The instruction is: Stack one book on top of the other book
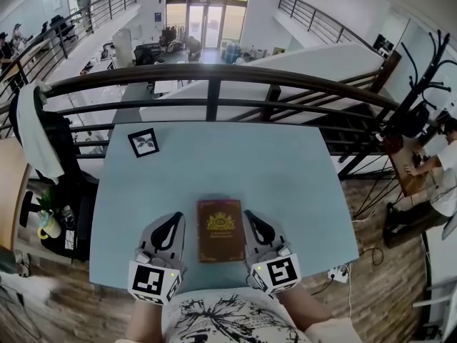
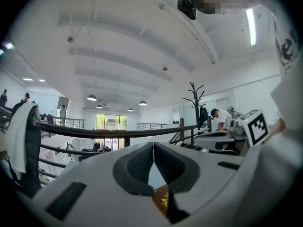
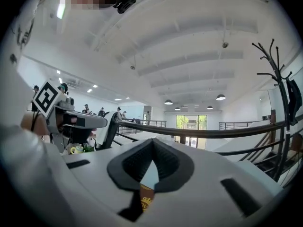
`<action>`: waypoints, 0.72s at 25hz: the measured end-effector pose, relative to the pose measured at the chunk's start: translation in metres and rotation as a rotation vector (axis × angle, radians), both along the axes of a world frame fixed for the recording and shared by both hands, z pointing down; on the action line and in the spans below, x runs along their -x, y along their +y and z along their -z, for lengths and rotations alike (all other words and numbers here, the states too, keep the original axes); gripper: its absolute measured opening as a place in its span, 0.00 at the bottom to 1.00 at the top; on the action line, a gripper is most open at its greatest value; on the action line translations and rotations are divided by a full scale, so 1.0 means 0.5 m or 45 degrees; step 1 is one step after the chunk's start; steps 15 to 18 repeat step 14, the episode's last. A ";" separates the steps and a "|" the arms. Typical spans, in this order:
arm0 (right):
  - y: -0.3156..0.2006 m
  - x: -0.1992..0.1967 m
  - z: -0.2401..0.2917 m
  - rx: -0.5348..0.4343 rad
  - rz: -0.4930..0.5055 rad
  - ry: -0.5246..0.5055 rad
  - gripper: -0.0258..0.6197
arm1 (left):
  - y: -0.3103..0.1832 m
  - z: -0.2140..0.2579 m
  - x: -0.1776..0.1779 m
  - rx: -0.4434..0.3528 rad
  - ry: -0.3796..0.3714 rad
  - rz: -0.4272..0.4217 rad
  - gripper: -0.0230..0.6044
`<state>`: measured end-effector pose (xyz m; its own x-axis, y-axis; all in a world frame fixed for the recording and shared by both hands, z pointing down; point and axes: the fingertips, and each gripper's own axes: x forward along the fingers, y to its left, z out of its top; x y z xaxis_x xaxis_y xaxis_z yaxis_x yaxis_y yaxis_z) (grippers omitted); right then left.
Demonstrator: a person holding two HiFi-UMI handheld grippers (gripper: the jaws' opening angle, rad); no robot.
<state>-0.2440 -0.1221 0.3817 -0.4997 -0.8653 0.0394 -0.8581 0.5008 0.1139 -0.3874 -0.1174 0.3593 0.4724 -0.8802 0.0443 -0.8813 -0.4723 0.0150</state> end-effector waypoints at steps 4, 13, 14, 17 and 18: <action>0.004 0.009 0.003 -0.024 0.020 0.024 0.03 | -0.005 -0.011 0.005 0.027 -0.011 0.022 0.05; 0.000 0.020 -0.003 -0.010 0.054 -0.001 0.02 | -0.012 -0.020 -0.005 0.047 -0.007 -0.003 0.05; 0.000 0.021 -0.004 -0.009 0.055 0.001 0.02 | -0.012 -0.022 -0.006 0.047 -0.019 -0.005 0.05; 0.000 0.021 -0.004 -0.009 0.055 0.001 0.02 | -0.012 -0.022 -0.006 0.047 -0.019 -0.005 0.05; 0.000 0.021 -0.004 -0.009 0.055 0.001 0.02 | -0.012 -0.022 -0.006 0.047 -0.019 -0.005 0.05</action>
